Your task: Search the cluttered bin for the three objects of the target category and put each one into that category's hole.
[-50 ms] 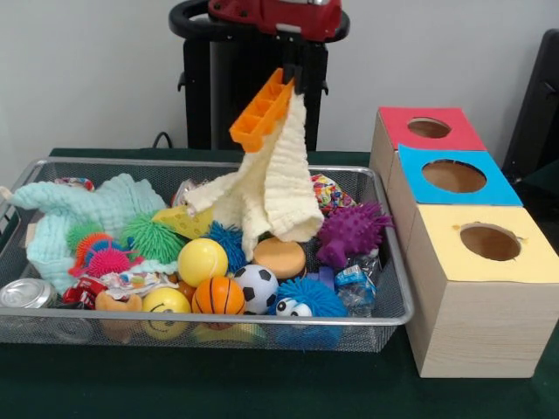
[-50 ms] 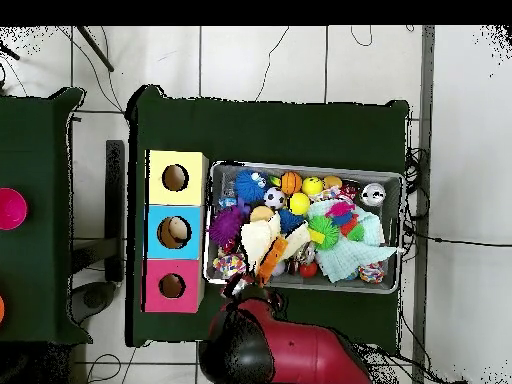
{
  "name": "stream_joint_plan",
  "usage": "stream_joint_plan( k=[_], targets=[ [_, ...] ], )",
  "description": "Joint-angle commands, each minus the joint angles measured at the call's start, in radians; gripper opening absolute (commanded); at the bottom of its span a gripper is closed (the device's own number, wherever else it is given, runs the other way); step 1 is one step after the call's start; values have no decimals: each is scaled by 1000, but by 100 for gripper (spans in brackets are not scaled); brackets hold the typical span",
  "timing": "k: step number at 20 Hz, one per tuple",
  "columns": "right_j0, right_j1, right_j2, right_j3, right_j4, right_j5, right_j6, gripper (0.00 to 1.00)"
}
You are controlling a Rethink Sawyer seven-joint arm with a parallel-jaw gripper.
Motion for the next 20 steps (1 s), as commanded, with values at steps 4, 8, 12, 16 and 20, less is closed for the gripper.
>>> stream_joint_plan(
  k=[4,8,12,16,20],
  targets=[
    [134,234,-80,-10,106,-308,264,0],
    [170,336,-92,-3,154,-453,285,0],
    [198,371,-112,-5,206,-512,268,0],
    [239,334,-165,-6,265,-501,215,0],
    [275,336,-204,-17,304,-515,190,0]
  ],
)
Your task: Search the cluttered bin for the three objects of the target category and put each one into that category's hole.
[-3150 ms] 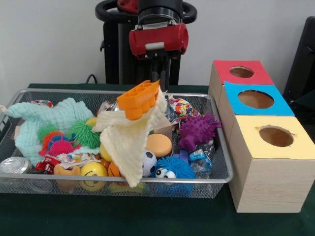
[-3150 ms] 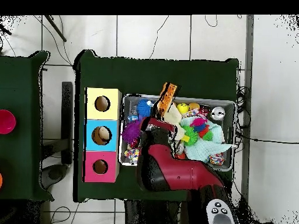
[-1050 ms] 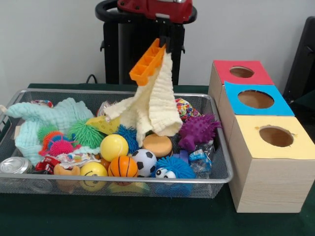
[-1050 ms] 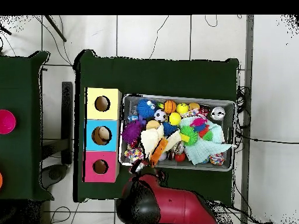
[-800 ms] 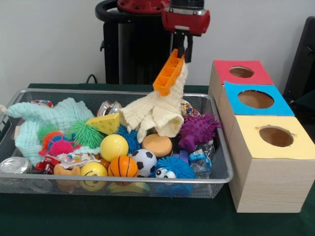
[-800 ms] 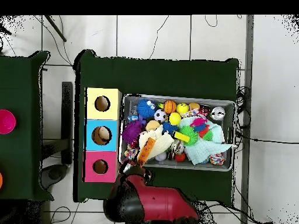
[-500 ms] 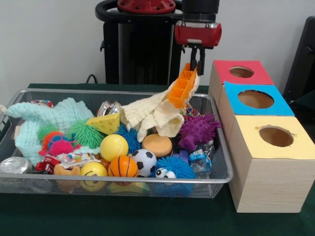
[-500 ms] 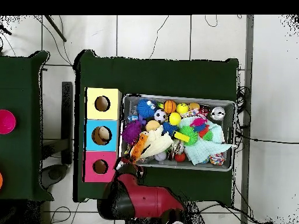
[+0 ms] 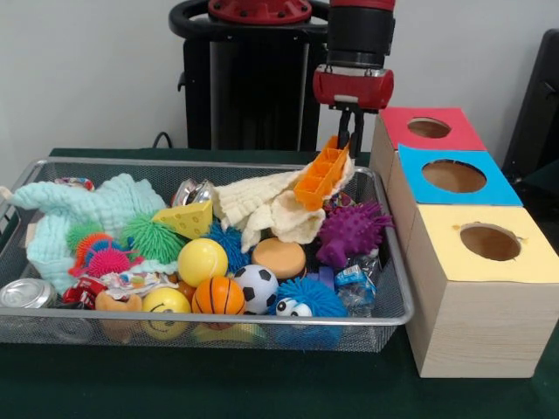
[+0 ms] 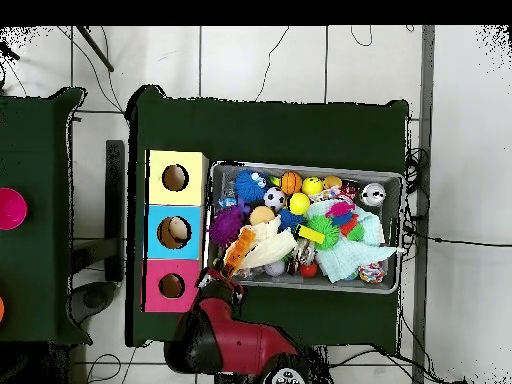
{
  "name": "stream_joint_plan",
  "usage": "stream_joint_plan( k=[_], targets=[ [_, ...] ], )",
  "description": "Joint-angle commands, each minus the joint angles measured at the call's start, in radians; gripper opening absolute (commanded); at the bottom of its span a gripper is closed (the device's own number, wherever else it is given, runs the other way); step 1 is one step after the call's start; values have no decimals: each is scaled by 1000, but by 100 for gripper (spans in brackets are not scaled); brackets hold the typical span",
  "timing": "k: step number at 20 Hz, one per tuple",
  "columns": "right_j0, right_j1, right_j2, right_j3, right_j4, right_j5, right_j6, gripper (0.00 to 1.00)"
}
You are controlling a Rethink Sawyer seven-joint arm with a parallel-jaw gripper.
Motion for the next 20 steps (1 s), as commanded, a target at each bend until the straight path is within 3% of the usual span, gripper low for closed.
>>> stream_joint_plan(
  k=[1,8,13,20],
  targets=[
    [33,37,-71,-24,114,-59,196,0],
    [29,50,-67,-6,156,-161,273,0],
    [23,35,-54,-4,168,-185,275,0],
    [66,18,-120,-33,237,-316,241,0]
  ],
)
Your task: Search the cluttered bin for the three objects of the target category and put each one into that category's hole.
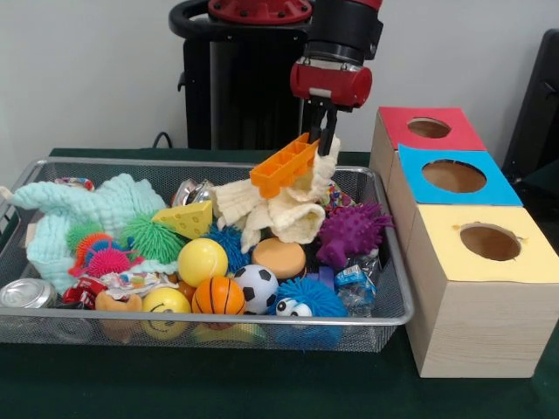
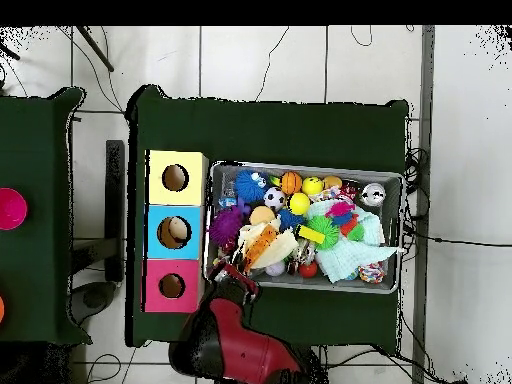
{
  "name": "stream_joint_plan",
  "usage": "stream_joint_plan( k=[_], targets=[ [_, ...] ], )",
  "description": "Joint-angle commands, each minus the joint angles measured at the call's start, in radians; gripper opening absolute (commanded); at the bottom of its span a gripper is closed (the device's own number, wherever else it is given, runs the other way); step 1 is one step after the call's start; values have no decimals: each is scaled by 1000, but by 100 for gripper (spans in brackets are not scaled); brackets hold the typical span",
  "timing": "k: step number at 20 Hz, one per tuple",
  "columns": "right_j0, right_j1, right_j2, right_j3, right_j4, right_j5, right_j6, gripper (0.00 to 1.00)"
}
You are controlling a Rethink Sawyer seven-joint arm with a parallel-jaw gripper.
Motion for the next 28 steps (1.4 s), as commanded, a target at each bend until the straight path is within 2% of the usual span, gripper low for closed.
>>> stream_joint_plan(
  k=[1,7,12,16,18,19,23,28],
  targets=[
    [12,6,-27,-66,90,-182,235,0],
    [21,-5,-58,-102,87,-268,177,0],
    [-5,0,-45,-121,56,-316,176,0],
    [-10,3,-39,-122,49,-321,173,0],
    [-9,10,-39,-120,51,-355,188,0],
    [-8,14,-40,-119,52,-372,196,100],
    [-23,-1,-30,-130,15,-351,182,100],
    [-6,0,-37,-131,27,-353,161,100]
  ],
)
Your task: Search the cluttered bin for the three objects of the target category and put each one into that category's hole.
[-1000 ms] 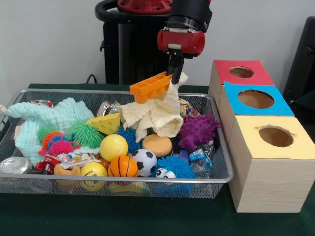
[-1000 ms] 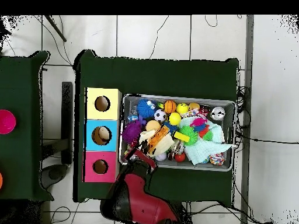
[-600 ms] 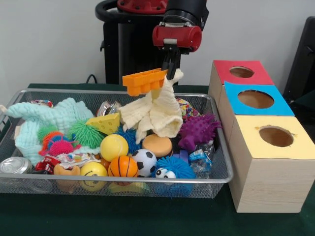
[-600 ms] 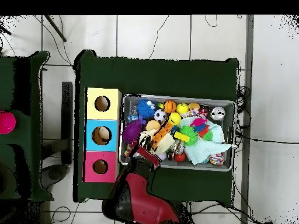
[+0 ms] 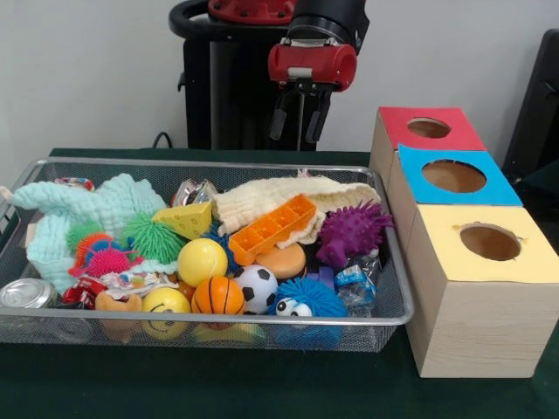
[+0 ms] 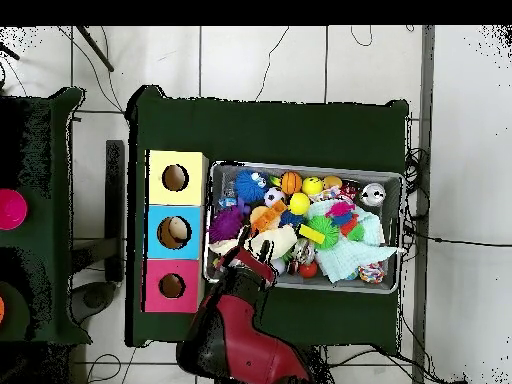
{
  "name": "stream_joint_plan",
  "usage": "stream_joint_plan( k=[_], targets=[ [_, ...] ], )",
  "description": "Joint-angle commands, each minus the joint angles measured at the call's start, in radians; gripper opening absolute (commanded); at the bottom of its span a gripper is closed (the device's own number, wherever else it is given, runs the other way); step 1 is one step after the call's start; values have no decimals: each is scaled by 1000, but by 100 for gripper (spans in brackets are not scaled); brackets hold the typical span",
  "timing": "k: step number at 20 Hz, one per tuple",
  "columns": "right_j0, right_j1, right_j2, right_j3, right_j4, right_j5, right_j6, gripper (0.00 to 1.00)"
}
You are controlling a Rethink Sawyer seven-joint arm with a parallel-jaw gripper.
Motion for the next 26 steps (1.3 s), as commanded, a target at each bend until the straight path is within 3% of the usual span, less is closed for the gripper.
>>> stream_joint_plan(
  k=[1,11,15,19,23,26],
  targets=[
    [-16,-1,20,-116,4,-97,155,100],
    [-30,-82,-10,-107,-18,-7,100,100],
    [-172,-180,89,-121,-201,204,82,100],
    [-262,-280,166,-121,-294,334,80,100],
    [-322,-358,229,-140,-346,437,64,100],
    [-343,-348,262,-172,-359,480,50,100]
  ],
)
